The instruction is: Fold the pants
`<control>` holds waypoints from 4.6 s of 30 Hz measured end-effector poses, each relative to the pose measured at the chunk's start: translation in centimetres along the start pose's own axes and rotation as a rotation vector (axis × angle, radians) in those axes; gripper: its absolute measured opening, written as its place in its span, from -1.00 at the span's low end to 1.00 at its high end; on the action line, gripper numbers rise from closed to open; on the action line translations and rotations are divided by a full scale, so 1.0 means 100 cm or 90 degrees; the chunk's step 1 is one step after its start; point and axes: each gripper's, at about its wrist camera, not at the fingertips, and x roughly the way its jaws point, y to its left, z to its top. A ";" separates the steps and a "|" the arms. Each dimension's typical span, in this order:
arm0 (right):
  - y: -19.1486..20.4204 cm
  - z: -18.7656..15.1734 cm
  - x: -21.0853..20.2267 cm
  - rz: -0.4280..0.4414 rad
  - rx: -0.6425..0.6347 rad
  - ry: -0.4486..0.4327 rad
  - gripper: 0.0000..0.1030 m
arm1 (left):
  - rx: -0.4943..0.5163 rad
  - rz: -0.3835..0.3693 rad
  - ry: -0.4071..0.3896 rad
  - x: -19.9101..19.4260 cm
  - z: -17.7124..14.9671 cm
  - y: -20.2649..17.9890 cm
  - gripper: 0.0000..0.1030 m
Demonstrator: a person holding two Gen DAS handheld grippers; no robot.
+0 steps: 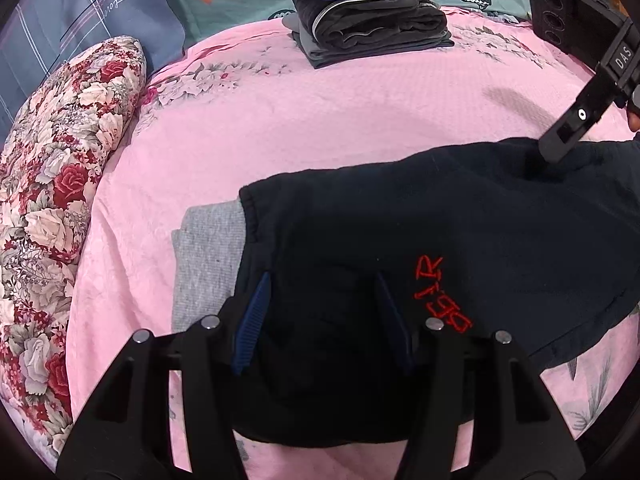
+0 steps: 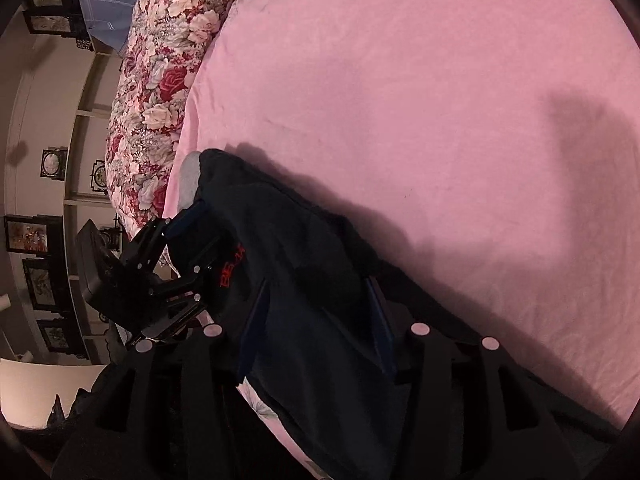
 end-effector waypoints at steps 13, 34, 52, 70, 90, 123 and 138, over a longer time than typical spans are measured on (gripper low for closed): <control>0.009 -0.039 -0.024 -0.034 -0.024 0.039 0.00 | -0.003 0.001 -0.005 -0.003 -0.003 -0.001 0.08; -0.014 0.010 0.011 0.094 0.064 -0.112 0.22 | -0.004 -0.005 -0.009 -0.001 -0.001 0.000 0.07; -0.048 0.047 0.007 0.083 0.105 -0.127 -0.72 | -0.031 -0.014 -0.006 0.006 -0.001 0.017 0.09; 0.020 0.003 -0.036 0.066 -0.055 -0.164 -0.21 | 0.007 0.012 -0.062 -0.034 0.017 -0.006 0.44; 0.045 -0.093 0.020 -0.114 -0.091 -0.132 -0.35 | 0.036 0.081 0.001 -0.012 -0.013 -0.004 0.36; -0.177 -0.365 -0.186 -0.262 0.378 -0.549 -0.04 | 0.172 -0.135 -0.098 -0.040 0.076 -0.238 0.33; -0.189 -0.360 -0.182 -0.259 0.367 -0.610 -0.70 | 0.101 -0.079 -0.043 0.005 0.049 -0.162 0.49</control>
